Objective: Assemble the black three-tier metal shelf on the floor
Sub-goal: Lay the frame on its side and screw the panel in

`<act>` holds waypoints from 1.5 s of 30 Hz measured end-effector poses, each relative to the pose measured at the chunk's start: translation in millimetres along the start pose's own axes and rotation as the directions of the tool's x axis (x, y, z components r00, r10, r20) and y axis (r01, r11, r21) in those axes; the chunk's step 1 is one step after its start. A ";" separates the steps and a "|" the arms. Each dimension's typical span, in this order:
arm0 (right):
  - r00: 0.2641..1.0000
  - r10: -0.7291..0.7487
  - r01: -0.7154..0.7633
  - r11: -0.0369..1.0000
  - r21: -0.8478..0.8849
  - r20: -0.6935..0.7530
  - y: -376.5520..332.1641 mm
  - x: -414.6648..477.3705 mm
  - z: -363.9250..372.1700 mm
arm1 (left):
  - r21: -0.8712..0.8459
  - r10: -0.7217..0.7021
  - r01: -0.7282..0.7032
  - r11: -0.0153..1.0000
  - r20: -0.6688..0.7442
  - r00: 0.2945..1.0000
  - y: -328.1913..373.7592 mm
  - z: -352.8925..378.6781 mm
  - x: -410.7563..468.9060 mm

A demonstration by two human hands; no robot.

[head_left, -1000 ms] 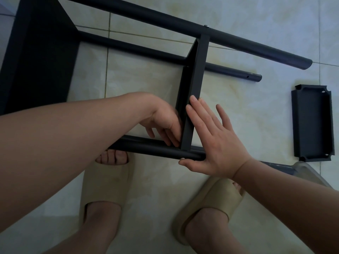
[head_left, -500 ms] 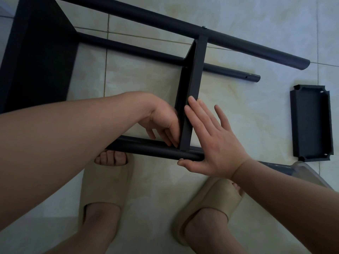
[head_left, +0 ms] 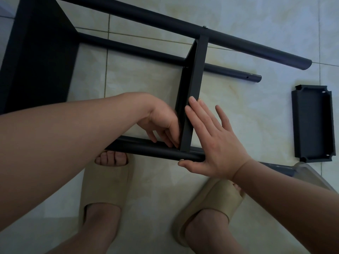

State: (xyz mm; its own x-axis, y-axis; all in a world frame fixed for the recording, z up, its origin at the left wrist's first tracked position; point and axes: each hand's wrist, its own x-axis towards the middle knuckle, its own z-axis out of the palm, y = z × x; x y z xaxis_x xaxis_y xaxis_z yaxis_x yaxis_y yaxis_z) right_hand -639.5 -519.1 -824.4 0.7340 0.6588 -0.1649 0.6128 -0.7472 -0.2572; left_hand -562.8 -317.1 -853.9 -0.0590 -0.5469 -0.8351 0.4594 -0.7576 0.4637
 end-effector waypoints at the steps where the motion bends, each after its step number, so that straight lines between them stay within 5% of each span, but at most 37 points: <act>1: 1.000 -0.001 0.001 1.000 0.002 -0.002 0.1 0.0 0.1 | -0.002 0.000 0.000 1.000 0.004 1.000 -0.6 -0.3 -0.4; 45: 1.000 -0.003 0.003 1.000 0.008 -0.007 -0.4 -0.2 0.4 | 0.039 0.049 -0.045 0.998 -0.095 0.994 -4.3 4.5 0.9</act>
State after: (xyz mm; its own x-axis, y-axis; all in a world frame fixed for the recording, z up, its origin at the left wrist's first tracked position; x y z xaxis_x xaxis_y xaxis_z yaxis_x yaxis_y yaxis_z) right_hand -639.9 -518.9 -824.7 0.7342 0.6604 -0.1577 0.6128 -0.7445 -0.2649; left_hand -568.9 -315.9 -855.2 0.0478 -0.5467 -0.8360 0.4270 -0.7454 0.5119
